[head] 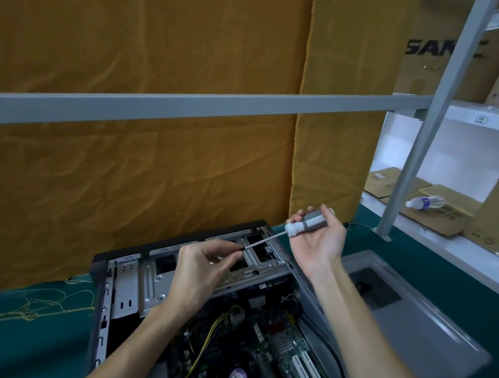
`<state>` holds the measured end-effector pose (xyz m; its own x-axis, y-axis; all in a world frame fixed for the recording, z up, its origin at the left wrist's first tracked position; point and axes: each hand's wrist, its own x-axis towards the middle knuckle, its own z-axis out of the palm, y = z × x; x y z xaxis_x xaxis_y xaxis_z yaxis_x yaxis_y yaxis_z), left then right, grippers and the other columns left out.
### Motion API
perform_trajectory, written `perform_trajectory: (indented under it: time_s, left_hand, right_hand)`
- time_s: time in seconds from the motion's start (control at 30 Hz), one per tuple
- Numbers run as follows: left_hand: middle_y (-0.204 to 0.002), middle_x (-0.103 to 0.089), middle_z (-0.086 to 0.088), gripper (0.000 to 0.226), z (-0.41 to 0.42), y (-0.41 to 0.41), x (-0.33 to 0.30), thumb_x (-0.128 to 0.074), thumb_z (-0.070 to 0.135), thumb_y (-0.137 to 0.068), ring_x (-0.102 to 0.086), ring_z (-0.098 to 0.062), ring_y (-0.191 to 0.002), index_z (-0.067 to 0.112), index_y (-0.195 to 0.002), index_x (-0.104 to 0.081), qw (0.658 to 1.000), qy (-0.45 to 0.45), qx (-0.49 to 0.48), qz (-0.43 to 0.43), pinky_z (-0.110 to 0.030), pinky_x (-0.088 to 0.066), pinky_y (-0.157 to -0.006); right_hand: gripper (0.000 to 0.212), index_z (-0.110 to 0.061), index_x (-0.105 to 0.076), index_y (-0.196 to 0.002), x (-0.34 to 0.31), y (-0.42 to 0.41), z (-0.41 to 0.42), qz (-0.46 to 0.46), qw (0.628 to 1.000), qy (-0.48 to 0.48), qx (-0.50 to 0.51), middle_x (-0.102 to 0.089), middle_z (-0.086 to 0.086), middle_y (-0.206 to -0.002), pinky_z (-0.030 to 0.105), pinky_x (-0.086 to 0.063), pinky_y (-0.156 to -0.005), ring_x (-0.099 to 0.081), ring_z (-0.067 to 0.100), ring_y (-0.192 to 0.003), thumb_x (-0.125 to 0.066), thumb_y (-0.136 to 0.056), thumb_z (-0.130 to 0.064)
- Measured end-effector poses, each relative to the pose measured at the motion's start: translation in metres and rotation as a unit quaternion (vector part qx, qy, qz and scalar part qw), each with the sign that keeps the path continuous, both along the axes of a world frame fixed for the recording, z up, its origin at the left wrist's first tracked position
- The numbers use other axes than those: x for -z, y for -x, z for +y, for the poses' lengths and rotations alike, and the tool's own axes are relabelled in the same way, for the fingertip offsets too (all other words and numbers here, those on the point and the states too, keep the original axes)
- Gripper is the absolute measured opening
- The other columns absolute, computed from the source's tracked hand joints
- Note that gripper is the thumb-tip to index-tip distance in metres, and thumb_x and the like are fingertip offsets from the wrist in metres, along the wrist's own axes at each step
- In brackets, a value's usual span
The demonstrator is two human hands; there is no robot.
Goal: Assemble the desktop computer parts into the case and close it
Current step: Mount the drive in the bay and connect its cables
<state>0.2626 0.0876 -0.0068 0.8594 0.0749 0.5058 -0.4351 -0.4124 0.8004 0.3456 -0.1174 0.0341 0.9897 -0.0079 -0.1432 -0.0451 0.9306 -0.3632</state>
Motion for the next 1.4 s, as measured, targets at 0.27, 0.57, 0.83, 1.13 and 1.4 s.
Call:
perform_trajectory:
  time_s: [0.27,0.57,0.83,1.13,1.4]
  left_hand:
    - [-0.087,-0.075,0.025,0.025,-0.001,-0.001,0.001,-0.081,0.018,-0.085,-0.071,-0.001,-0.082,0.042,-0.091,-0.076,1.0,-0.014,-0.006,0.001,-0.016,-0.055,-0.069]
    - [-0.085,-0.074,0.024,0.026,-0.001,-0.003,0.005,-0.083,0.015,-0.084,-0.071,0.0,-0.079,0.04,-0.089,-0.076,1.0,-0.025,-0.016,-0.003,-0.011,-0.053,-0.069]
    - [-0.083,-0.072,0.025,0.018,0.005,-0.009,0.017,-0.086,0.025,-0.082,-0.067,0.011,-0.08,0.031,-0.097,-0.079,0.987,-0.139,-0.07,0.046,-0.014,-0.056,-0.069]
    - [-0.078,-0.073,0.022,0.017,0.006,-0.014,0.019,-0.09,0.032,-0.077,-0.067,0.009,-0.077,0.033,-0.089,-0.078,0.981,-0.157,-0.04,0.104,-0.008,-0.048,-0.066]
    - [-0.093,-0.076,0.022,0.021,0.02,-0.014,0.012,-0.075,0.012,-0.091,-0.07,0.006,-0.09,0.022,-0.109,-0.079,0.978,-0.149,0.068,0.132,-0.011,-0.053,-0.081]
  right_hand:
    - [0.018,-0.007,-0.057,-0.09,-0.001,0.002,0.001,0.007,1.0,0.005,0.007,-0.059,0.008,-0.068,0.031,-0.047,-0.067,-0.052,0.018,-0.065,-0.055,-0.1,-0.022]
    - [0.018,-0.008,-0.056,-0.088,-0.001,0.002,0.004,0.004,1.0,0.029,0.006,-0.056,0.008,-0.073,0.031,-0.045,-0.068,-0.051,0.017,-0.065,-0.055,-0.1,-0.022]
    - [0.013,-0.01,-0.052,-0.094,-0.006,0.015,0.021,-0.052,0.988,0.147,-0.005,-0.056,0.005,-0.077,0.03,-0.045,-0.073,-0.052,0.016,-0.069,-0.054,-0.102,-0.019]
    - [0.011,-0.013,-0.056,-0.092,-0.019,0.035,0.058,-0.256,0.885,0.389,-0.023,-0.057,0.007,-0.079,0.032,-0.047,-0.07,-0.053,0.019,-0.068,-0.062,-0.092,-0.022]
    - [0.016,-0.011,-0.056,-0.093,-0.029,0.038,0.064,-0.295,0.831,0.468,-0.048,-0.059,0.008,-0.081,0.031,-0.049,-0.071,-0.055,0.02,-0.071,-0.06,-0.093,-0.026]
